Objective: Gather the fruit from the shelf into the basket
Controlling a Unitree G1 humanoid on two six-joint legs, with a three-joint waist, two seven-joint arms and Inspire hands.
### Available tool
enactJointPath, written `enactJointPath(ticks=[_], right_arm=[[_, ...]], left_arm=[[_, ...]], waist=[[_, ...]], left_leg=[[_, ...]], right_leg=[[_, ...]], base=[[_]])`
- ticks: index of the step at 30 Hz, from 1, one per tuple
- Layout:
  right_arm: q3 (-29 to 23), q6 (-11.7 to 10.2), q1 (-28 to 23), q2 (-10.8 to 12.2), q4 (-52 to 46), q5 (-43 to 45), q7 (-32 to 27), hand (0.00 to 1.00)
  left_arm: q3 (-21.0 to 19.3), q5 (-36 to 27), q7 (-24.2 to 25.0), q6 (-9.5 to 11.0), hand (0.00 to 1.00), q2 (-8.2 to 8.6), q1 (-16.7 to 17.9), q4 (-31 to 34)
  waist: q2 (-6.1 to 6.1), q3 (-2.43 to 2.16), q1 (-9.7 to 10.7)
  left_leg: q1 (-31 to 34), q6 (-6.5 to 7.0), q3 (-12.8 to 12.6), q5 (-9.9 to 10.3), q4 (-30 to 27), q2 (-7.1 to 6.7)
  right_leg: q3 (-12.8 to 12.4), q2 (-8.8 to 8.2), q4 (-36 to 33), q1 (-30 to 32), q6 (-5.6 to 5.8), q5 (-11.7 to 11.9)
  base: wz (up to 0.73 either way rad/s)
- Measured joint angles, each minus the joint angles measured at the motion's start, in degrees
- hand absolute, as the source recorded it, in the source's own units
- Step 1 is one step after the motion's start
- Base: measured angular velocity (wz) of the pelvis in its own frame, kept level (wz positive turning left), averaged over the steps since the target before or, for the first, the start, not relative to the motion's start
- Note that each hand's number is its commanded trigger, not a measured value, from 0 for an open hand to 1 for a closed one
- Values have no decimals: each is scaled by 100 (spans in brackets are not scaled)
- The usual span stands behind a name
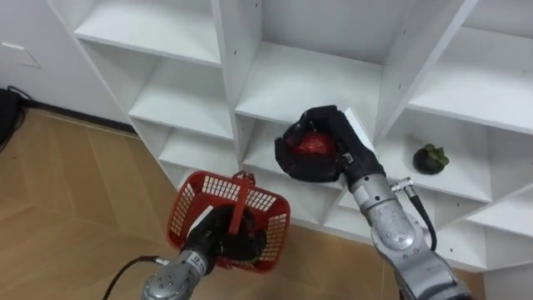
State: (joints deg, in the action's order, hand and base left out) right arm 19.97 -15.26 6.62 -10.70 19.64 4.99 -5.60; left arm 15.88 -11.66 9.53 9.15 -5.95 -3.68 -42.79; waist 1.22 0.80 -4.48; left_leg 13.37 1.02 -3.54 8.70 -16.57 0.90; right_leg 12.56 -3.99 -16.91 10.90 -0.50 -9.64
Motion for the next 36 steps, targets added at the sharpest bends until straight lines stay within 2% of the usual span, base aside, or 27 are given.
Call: enactJointPath(ticks=[5, 8, 17, 20, 30, 36], right_arm=[[1, 0, -97, -4, -7, 6, 215, 100], [1, 0, -103, -4, -8, 27, 293, 100], [2, 12, -253, -11, 216, 48, 383, 100], [1, 19, -316, -7, 216, 238, 392, 100], [-61, 14, -318, -42, 104, 196, 444, 100], [-118, 10, -289, -75, -86, 77, 482, 100]], left_arm=[[-1, -51, 182, 74, 100, 4, 3, 212], [2, -445, 293, 174, 100, -2, 5, 230], [7, -1389, 496, 227, 100, -15, 16, 410], [12, -1765, 633, 227, 100, -81, 116, 754], [127, -2059, 1145, 229, 100, -245, 132, 1245], [240, -2760, 1267, 227, 100, -284, 255, 1478]], waist=[[-4, 0, 14], [0, 2, 94], [12, 13, 109], [13, 14, 113], [-5, 9, 137], [-58, -1, 255]], left_leg=[[0, -1, -94, 0, 42, 16], [2, -1, -108, 0, 76, 14], [-34, -3, -139, 1, 119, 21], [-25, -5, -144, 2, 132, 23], [12, -4, -251, 2, 171, 36], [2, -4, -253, 2, 173, 36]], right_leg=[[-111, 4, 1, 68, 1, -2], [-134, -3, 0, 102, 1, -2], [-136, 23, 117, 27, 8, 4], [-138, 37, 124, 39, 9, 3], [-155, 29, 119, 115, 11, 3], [-144, 17, 102, 111, 11, 3]], base=[[-10], [-5], [0], [0], [-1], [0]])
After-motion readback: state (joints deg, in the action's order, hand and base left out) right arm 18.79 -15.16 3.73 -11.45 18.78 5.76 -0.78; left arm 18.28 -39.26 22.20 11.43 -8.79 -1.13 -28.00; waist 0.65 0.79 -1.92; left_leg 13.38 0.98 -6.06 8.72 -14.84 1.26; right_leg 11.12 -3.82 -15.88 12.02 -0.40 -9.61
